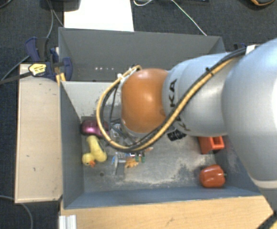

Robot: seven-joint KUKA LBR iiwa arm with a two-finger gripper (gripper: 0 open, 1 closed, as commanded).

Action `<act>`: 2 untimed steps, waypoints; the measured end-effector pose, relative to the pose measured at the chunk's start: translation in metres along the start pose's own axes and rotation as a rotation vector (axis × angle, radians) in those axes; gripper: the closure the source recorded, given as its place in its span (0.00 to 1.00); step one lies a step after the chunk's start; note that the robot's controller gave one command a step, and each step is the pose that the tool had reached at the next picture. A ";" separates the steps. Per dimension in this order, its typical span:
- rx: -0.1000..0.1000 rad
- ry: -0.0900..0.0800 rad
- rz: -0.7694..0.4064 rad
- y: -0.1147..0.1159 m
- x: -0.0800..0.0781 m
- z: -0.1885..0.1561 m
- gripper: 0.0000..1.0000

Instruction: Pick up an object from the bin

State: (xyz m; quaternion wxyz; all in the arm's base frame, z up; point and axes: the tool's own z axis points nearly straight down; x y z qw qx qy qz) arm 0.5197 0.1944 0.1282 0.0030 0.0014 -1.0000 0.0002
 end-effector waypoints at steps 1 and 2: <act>-0.002 -0.008 0.006 -0.001 -0.002 -0.004 0.00; 0.003 0.002 -0.305 -0.088 -0.018 0.059 0.00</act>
Offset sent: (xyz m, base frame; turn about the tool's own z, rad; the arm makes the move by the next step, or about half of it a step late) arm 0.0173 -0.0844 -0.0582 -0.3083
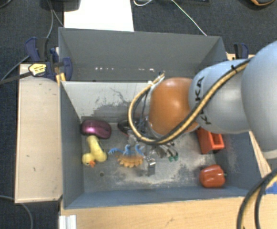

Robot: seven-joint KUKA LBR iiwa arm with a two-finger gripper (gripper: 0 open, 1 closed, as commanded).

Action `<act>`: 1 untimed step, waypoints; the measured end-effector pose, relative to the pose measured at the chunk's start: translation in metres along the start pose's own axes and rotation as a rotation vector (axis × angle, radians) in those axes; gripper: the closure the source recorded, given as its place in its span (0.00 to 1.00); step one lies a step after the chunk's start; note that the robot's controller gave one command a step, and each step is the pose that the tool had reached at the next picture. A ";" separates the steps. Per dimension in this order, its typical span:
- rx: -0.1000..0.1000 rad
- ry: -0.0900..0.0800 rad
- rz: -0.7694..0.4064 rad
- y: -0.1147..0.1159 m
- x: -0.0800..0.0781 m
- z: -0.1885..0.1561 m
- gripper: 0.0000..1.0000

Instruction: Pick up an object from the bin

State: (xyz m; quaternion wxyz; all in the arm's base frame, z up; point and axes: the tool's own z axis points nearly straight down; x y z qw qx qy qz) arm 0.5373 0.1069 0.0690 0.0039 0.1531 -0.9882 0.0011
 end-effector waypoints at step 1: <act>-0.002 -0.014 0.110 0.005 0.006 -0.062 0.00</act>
Offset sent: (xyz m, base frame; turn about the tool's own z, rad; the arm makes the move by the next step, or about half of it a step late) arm 0.0000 0.0000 0.0000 0.0000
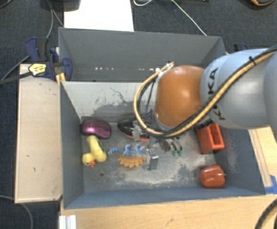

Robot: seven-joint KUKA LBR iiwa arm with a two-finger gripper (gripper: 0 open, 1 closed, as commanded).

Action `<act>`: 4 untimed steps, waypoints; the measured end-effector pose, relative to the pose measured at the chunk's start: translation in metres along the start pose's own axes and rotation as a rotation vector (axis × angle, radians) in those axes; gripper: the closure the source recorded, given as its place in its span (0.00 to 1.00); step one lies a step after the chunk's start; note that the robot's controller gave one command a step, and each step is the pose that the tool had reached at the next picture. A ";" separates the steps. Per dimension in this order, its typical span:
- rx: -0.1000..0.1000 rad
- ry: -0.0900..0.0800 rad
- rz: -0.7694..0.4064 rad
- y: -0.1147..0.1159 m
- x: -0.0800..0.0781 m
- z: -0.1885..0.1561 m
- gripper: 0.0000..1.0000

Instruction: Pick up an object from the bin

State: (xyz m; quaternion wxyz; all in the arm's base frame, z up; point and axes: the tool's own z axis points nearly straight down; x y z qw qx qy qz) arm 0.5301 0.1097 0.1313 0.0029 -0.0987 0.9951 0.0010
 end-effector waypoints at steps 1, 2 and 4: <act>0.002 0.013 -0.107 -0.004 -0.007 0.062 0.00; -0.001 -0.004 -0.273 -0.003 -0.014 0.061 0.00; 0.001 0.012 -0.105 -0.004 -0.007 0.061 1.00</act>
Offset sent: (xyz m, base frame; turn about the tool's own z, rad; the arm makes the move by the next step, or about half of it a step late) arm 0.0138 -0.0001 -0.0613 -0.2760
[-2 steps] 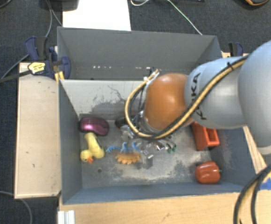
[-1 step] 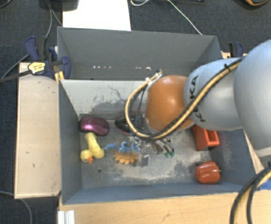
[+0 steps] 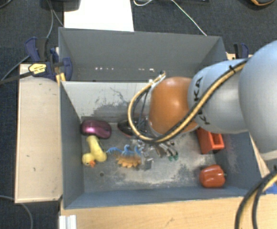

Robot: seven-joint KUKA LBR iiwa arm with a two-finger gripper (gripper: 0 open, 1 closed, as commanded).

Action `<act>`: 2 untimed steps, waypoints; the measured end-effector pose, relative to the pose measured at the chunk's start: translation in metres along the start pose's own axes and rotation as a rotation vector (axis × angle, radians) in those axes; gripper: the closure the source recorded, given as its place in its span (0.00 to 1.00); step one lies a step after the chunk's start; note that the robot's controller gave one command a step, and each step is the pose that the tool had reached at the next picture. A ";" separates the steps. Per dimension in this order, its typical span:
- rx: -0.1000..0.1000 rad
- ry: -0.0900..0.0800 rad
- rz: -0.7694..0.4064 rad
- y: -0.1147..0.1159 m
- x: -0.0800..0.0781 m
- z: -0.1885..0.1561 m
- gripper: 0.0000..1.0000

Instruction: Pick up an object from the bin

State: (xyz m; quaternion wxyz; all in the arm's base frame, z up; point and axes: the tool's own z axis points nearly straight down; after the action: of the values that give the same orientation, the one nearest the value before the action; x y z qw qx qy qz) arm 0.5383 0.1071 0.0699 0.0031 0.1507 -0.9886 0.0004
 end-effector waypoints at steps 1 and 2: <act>0.000 0.000 0.001 0.000 0.000 0.000 1.00; -0.001 0.008 0.001 0.000 0.003 -0.010 1.00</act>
Offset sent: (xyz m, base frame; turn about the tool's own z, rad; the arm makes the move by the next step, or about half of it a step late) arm -0.0001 0.0000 0.0939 0.0000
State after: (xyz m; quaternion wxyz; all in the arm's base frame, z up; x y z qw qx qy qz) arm 0.5357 0.1065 0.0800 0.0071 0.1501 -0.9886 0.0005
